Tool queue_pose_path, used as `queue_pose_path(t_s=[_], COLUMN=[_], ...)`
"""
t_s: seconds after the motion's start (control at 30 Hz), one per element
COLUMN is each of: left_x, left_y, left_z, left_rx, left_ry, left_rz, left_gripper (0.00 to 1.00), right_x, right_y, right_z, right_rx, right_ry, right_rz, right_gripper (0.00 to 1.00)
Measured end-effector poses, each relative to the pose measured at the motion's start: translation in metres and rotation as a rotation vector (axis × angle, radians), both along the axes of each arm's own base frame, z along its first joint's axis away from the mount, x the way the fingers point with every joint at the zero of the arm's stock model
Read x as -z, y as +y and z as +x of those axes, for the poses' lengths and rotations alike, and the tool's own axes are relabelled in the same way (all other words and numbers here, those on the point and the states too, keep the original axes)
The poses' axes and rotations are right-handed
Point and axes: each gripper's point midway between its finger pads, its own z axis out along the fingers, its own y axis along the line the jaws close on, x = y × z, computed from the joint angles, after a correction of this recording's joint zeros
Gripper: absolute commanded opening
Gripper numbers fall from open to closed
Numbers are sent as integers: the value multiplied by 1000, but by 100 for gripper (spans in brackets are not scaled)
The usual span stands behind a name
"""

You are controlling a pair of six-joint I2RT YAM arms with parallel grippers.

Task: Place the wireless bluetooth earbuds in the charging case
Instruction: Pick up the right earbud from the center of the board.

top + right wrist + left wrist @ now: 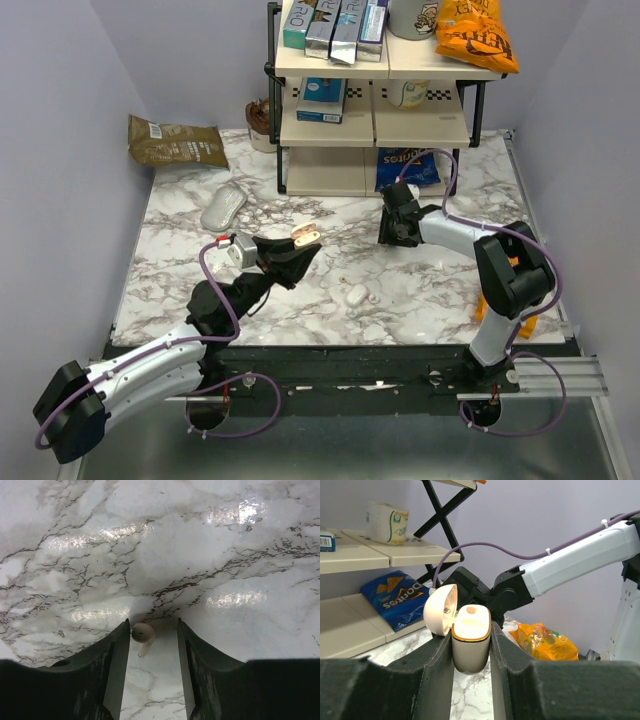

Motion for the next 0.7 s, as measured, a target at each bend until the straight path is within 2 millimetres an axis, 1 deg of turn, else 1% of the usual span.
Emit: queue_pose_path(t_s=[0.07,0.2,0.23,0.33,0.43,0.7], left_x=[-1,-1,-1,-2,-2,0], left_y=[0,-1,-1,-1,-1,-2], left_z=[-1,-3,-3,-4,-5,-5], left_rx=[4,9,9,12,15,19], left_ry=[-3,-3,-3,-4,-4,4], left_rz=[-3,-3,-3,-5,-5,1], left_gripper=[0,0,0,0,0,0], right_x=[0,1,1,1,1,1], right_y=[2,5,5,6,7,11], right_z=[-2,-5,-6,-8,-10,-13], right_rx=[-16,-46,-52,-71,-84,-154], right_ry=[-4,-8,-8,-5,-5,-17], right_rz=[-16,-43,-49,-66,-76,-128], right_gripper=[50,45,41,34,29,20])
